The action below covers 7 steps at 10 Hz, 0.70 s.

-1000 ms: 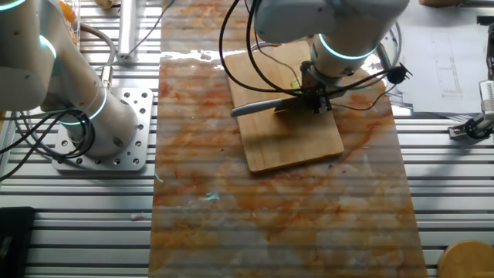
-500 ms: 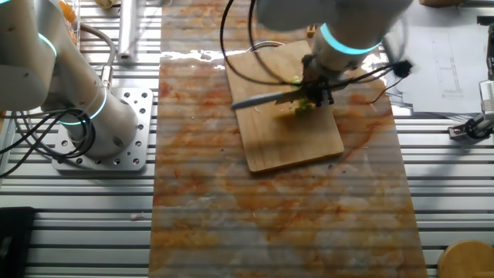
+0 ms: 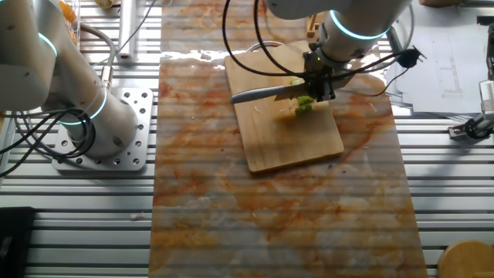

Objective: Chop the scallions

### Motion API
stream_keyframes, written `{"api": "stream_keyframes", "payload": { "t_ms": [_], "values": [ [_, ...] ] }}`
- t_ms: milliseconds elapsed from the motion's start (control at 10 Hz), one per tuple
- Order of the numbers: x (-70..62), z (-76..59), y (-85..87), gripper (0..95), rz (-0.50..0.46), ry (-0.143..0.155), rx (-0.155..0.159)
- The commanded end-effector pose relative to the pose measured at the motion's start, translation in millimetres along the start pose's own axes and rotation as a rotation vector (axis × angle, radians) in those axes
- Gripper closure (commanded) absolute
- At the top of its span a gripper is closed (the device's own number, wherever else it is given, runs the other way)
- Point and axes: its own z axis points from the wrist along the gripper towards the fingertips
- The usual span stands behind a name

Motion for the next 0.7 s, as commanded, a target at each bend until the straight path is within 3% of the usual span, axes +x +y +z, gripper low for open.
{"api": "stream_keyframes", "payload": {
  "t_ms": [100, 300, 500, 700],
  "values": [
    [-1.3, 7.5, 0.2, 95.0, 0.009, -0.002, 0.002],
    [-1.3, 23.8, -4.1, 95.0, 0.01, -0.008, 0.0],
    [-0.2, 40.3, -9.3, 95.0, 0.002, -0.025, 0.016],
    [-1.0, 43.3, -11.6, 95.0, 0.021, -0.036, -0.029]
  ]
}}
